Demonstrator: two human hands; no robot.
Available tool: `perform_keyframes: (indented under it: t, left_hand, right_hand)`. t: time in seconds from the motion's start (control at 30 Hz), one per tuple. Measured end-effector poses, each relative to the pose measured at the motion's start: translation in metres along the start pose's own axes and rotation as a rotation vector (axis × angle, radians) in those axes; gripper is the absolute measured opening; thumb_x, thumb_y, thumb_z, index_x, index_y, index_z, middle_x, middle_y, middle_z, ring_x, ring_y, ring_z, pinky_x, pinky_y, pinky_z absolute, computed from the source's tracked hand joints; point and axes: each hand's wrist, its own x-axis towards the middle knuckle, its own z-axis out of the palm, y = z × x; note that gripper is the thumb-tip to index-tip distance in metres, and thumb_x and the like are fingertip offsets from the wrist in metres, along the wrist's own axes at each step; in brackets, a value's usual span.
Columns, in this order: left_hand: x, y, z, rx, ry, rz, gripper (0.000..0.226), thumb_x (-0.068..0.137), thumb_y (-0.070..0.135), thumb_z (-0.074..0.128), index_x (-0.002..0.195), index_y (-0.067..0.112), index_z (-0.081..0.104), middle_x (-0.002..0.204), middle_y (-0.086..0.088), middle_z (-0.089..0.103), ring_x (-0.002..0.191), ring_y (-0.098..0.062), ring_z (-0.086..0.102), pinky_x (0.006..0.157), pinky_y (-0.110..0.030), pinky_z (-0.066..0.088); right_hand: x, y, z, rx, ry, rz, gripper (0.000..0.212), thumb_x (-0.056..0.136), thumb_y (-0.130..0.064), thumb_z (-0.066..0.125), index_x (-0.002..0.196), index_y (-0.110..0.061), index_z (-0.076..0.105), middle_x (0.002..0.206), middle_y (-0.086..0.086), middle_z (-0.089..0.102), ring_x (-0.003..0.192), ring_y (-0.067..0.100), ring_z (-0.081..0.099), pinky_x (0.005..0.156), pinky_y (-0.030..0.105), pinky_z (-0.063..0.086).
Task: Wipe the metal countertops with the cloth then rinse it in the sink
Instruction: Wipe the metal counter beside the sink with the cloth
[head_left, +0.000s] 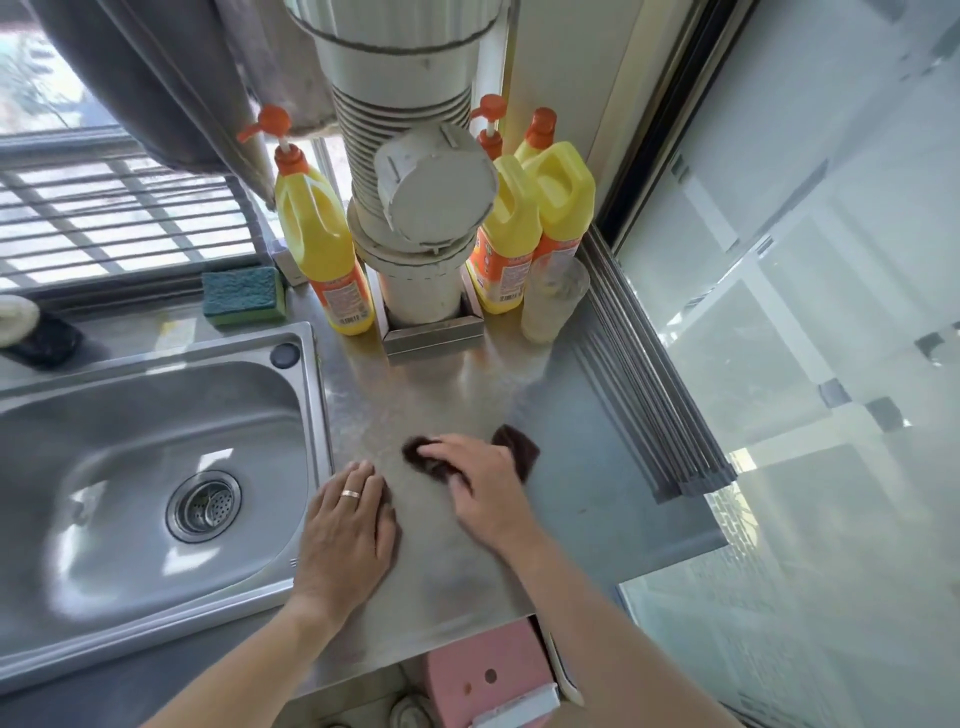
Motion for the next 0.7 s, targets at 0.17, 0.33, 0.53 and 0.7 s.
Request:
perform_keyframes:
  t: [0.17, 0.33, 0.53, 0.7]
  left_hand:
    - [-0.002, -0.006, 0.009, -0.006, -0.004, 0.073, 0.039, 0.094, 0.027, 0.051, 0.121, 0.0, 0.062, 0.133, -0.018, 0.057, 0.132, -0.039, 0.05, 0.115, -0.047, 0.037]
    - [0.001, -0.005, 0.01, -0.026, -0.001, 0.074, 0.034, 0.095, 0.025, 0.056, 0.121, 0.002, 0.06, 0.134, -0.015, 0.054, 0.133, -0.038, 0.048, 0.115, -0.047, 0.038]
    - [-0.001, -0.004, 0.008, -0.021, 0.016, 0.066, 0.037, 0.095, 0.021, 0.053, 0.123, -0.001, 0.061, 0.134, -0.018, 0.057, 0.132, -0.039, 0.05, 0.114, -0.049, 0.04]
    - [-0.005, -0.003, 0.008, -0.03, -0.025, 0.058, 0.047, 0.095, 0.022, 0.041, 0.133, -0.002, 0.057, 0.139, -0.021, 0.056, 0.136, -0.039, 0.048, 0.117, -0.049, 0.037]
  right_hand:
    - [0.007, 0.062, -0.065, -0.359, 0.144, 0.163, 0.047, 0.099, -0.035, 0.047, 0.145, -0.029, 0.054, 0.157, -0.005, 0.047, 0.147, 0.013, 0.038, 0.117, 0.04, 0.032]
    - [0.04, 0.066, -0.028, -0.436, 0.131, 0.21, 0.055, 0.101, -0.036, 0.043, 0.153, -0.019, 0.044, 0.164, 0.003, 0.035, 0.154, 0.022, 0.027, 0.125, 0.05, 0.023]
    - [0.05, 0.005, 0.032, -0.319, 0.009, 0.018, 0.058, 0.089, -0.029, 0.053, 0.146, -0.021, 0.052, 0.158, 0.002, 0.044, 0.146, 0.021, 0.04, 0.123, 0.041, 0.029]
    - [-0.001, -0.029, 0.029, 0.171, -0.116, 0.086, 0.052, 0.076, -0.017, 0.055, 0.124, -0.024, 0.073, 0.137, -0.006, 0.067, 0.13, 0.008, 0.059, 0.112, 0.033, 0.044]
